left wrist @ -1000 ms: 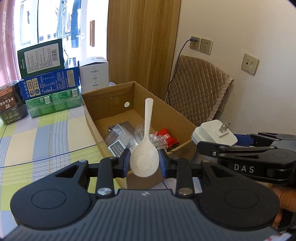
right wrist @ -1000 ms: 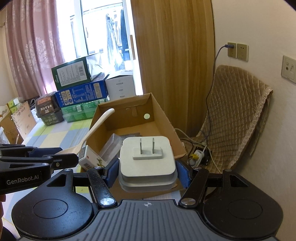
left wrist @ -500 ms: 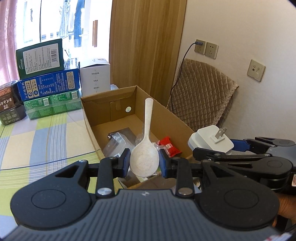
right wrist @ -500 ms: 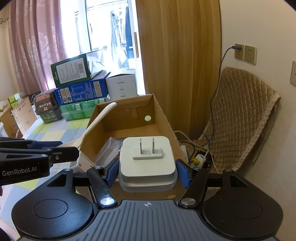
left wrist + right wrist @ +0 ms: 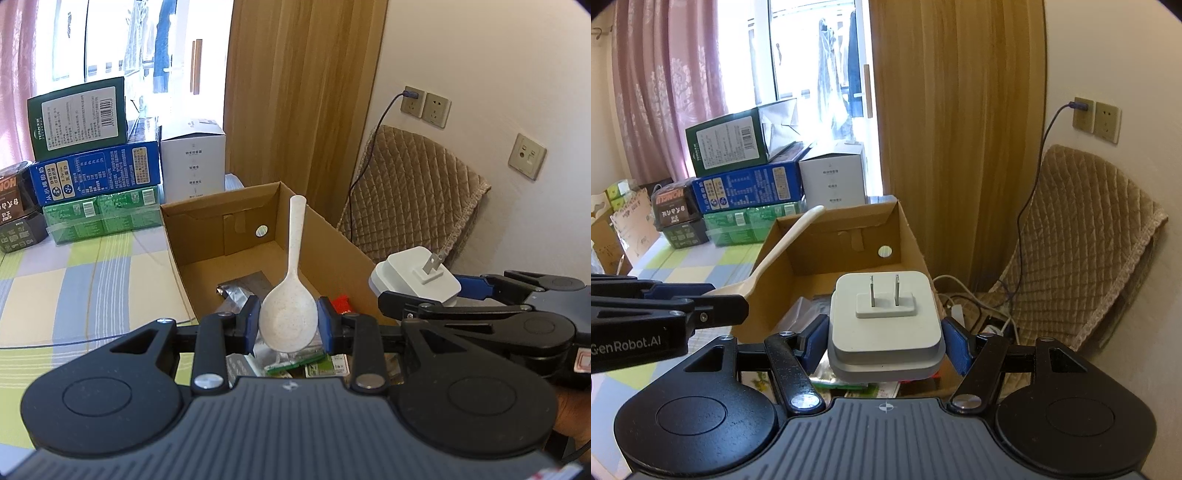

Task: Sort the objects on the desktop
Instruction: 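Lower the spoon and plug into the cardboard box and open both tools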

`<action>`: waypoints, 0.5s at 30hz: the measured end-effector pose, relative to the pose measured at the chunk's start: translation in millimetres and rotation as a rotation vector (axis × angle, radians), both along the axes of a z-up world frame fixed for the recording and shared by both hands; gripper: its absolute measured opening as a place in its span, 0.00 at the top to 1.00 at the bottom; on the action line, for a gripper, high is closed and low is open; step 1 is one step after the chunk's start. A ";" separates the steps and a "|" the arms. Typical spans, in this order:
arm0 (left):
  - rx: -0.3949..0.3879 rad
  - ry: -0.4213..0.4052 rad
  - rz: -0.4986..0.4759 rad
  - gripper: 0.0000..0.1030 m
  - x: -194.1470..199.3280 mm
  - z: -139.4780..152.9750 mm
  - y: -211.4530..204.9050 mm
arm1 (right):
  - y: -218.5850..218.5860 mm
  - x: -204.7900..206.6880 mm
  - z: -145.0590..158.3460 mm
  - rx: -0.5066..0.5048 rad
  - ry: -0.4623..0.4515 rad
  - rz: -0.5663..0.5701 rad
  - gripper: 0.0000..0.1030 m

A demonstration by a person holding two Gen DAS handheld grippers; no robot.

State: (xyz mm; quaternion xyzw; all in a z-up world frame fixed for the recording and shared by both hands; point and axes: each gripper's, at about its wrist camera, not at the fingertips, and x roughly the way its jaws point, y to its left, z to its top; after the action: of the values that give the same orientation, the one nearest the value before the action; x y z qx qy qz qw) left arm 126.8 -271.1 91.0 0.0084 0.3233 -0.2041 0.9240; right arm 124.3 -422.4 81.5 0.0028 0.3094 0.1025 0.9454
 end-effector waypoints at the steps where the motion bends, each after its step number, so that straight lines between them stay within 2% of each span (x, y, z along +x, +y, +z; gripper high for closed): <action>1: -0.003 0.001 0.002 0.73 2.9 -0.2 0.2 | -0.3 2.3 -0.5 -0.001 0.000 0.000 0.40; 15: 0.000 0.024 0.006 0.73 36.9 -10.6 -4.0 | -1.4 22.0 -7.2 -0.007 0.010 -0.006 0.40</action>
State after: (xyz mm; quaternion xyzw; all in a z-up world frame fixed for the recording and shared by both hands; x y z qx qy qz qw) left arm 163.7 -275.2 80.4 0.0050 0.3346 -0.2011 0.9206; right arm 146.3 -423.8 74.3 0.0009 0.3145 0.0988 0.9441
